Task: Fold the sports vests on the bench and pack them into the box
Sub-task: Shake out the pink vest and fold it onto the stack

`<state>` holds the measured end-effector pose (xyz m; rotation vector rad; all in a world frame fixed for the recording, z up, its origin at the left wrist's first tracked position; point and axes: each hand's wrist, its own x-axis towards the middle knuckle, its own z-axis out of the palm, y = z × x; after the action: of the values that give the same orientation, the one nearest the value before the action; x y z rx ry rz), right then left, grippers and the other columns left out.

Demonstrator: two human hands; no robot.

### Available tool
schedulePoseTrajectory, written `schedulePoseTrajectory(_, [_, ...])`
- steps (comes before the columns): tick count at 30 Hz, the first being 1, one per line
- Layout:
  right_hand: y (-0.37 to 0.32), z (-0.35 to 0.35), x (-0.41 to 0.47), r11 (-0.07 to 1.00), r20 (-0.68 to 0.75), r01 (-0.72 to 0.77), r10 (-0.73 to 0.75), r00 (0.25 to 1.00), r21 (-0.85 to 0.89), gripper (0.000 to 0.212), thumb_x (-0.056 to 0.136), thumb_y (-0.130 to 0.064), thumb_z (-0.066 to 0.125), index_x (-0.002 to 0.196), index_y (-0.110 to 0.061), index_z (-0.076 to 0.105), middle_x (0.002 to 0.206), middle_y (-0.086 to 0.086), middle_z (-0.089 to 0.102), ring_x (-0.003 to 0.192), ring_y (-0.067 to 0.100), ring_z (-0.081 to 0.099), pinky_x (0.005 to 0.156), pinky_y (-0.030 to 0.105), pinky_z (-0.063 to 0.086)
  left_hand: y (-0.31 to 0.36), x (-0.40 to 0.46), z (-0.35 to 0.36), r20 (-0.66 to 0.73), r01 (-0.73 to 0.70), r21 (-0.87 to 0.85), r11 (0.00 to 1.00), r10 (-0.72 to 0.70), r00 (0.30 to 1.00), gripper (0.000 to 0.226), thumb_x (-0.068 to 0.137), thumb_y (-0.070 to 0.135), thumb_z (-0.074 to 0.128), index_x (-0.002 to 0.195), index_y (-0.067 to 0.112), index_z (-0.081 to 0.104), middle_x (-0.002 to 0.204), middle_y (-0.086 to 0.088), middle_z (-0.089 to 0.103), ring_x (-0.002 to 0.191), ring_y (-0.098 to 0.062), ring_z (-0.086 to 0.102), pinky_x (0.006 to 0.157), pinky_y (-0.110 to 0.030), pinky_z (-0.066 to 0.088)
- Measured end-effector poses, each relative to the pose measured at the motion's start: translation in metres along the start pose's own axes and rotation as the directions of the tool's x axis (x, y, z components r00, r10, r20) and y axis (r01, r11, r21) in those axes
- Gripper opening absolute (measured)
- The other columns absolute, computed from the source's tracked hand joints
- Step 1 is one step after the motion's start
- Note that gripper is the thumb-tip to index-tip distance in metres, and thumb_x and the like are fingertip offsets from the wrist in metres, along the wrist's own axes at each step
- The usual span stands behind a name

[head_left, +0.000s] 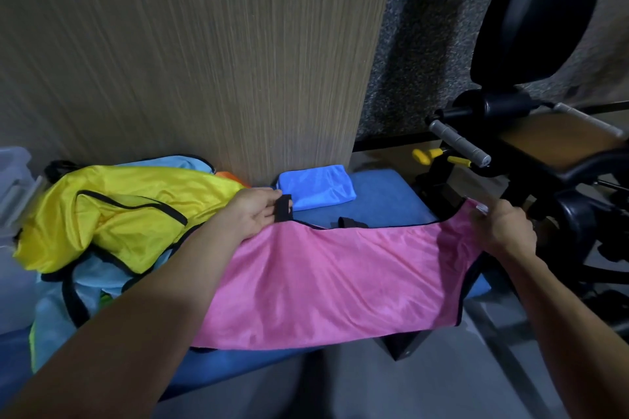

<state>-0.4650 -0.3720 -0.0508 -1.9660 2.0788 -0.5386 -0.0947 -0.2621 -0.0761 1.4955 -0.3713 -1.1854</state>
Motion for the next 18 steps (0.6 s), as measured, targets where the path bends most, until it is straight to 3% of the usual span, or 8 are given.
schedulePoseTrajectory(2, [0.004, 0.003, 0.003, 1.0, 0.0, 0.005, -0.005, 1.0, -0.003, 0.017, 0.1, -0.025, 0.052, 0.089, -0.012, 0.054, 0.106, 0.031, 0.059, 0.101, 0.052, 0.058, 0.079, 0.045, 0.041, -0.001, 0.0, -0.001, -0.067, -0.111, 0.339, 0.934, 0.142, 0.988, 0.011, 0.098, 0.013, 0.062, 0.108, 0.01, 0.062, 0.113, -0.013, 0.068, 0.097, -0.028, 0.067, 0.089, -0.041, 0.054])
schedulePoseTrajectory(4, [0.008, 0.006, 0.007, 1.0, -0.005, 0.014, -0.014, 1.0, 0.001, 0.014, 0.099, -0.025, 0.052, 0.092, -0.013, 0.056, 0.101, 0.029, 0.059, 0.097, 0.051, 0.059, 0.077, 0.044, 0.043, -0.008, -0.003, -0.005, -0.047, -0.206, 0.862, 0.464, 0.476, 0.878, 0.03, 0.092, 0.023, 0.067, 0.12, 0.013, 0.062, 0.121, -0.011, 0.059, 0.109, -0.032, 0.058, 0.098, -0.043, 0.049])
schedulePoseTrajectory(6, [0.011, 0.01, 0.011, 1.0, -0.01, 0.021, -0.021, 1.0, 0.008, 0.015, 0.098, -0.027, 0.051, 0.089, -0.015, 0.053, 0.1, 0.029, 0.059, 0.095, 0.051, 0.059, 0.076, 0.043, 0.043, -0.023, -0.02, -0.001, 0.266, -0.439, 0.896, 0.066, 0.713, 0.649, 0.033, 0.093, 0.023, 0.06, 0.125, 0.015, 0.061, 0.128, -0.006, 0.054, 0.114, -0.031, 0.054, 0.098, -0.047, 0.047])
schedulePoseTrajectory(8, [0.016, 0.014, 0.017, 1.0, -0.003, -0.001, 0.002, 1.0, 0.021, 0.019, 0.098, -0.031, 0.051, 0.093, -0.013, 0.055, 0.1, 0.027, 0.059, 0.094, 0.049, 0.059, 0.077, 0.044, 0.044, -0.045, -0.038, 0.007, 0.574, -0.67, 0.724, -0.163, 0.681, 0.455, 0.034, 0.098, 0.032, 0.053, 0.129, 0.019, 0.06, 0.135, 0.0, 0.054, 0.121, -0.025, 0.052, 0.102, -0.045, 0.046])
schedulePoseTrajectory(9, [0.019, 0.015, 0.019, 1.0, 0.002, -0.016, 0.016, 1.0, 0.026, 0.024, 0.098, -0.034, 0.05, 0.098, -0.011, 0.058, 0.101, 0.026, 0.059, 0.094, 0.048, 0.059, 0.078, 0.044, 0.045, -0.057, -0.045, 0.009, 0.68, -0.696, 0.674, -0.247, 0.576, 0.454, 0.04, 0.1, 0.04, 0.047, 0.135, 0.024, 0.058, 0.143, 0.001, 0.052, 0.129, -0.022, 0.048, 0.109, -0.044, 0.041])
schedulePoseTrajectory(11, [0.025, 0.016, 0.024, 0.998, 0.004, -0.057, 0.057, 0.998, 0.041, 0.034, 0.099, -0.038, 0.048, 0.107, -0.008, 0.062, 0.105, 0.028, 0.062, 0.097, 0.048, 0.06, 0.081, 0.045, 0.047, -0.076, -0.043, 0.006, 0.739, -0.643, 0.673, -0.364, 0.353, 0.574, 0.052, 0.105, 0.055, 0.031, 0.153, 0.037, 0.039, 0.163, 0.002, 0.032, 0.149, -0.019, 0.027, 0.124, -0.043, 0.019])
schedulePoseTrajectory(13, [0.032, 0.015, 0.028, 0.995, 0.001, -0.084, 0.084, 0.996, 0.05, 0.039, 0.1, -0.039, 0.047, 0.109, -0.005, 0.063, 0.11, 0.032, 0.062, 0.102, 0.05, 0.061, 0.082, 0.043, 0.045, -0.082, -0.038, -0.001, 0.647, -0.56, 0.758, -0.335, 0.276, 0.711, 0.056, 0.106, 0.057, 0.019, 0.16, 0.041, 0.02, 0.17, 0.002, 0.012, 0.157, -0.022, 0.007, 0.127, -0.046, 0.001])
schedulePoseTrajectory(18, [0.052, 0.02, 0.041, 0.978, 0.054, -0.169, 0.163, 0.985, 0.126, 0.036, 0.1, -0.035, 0.05, 0.105, -0.002, 0.065, 0.113, 0.033, 0.063, 0.106, 0.049, 0.061, 0.088, 0.043, 0.048, -0.087, -0.055, 0.036, 0.776, -0.642, 0.629, -0.438, 0.39, 0.495, 0.049, 0.104, 0.04, 0.041, 0.151, 0.027, 0.046, 0.164, 0.0, 0.029, 0.152, -0.025, 0.024, 0.126, -0.045, 0.011])
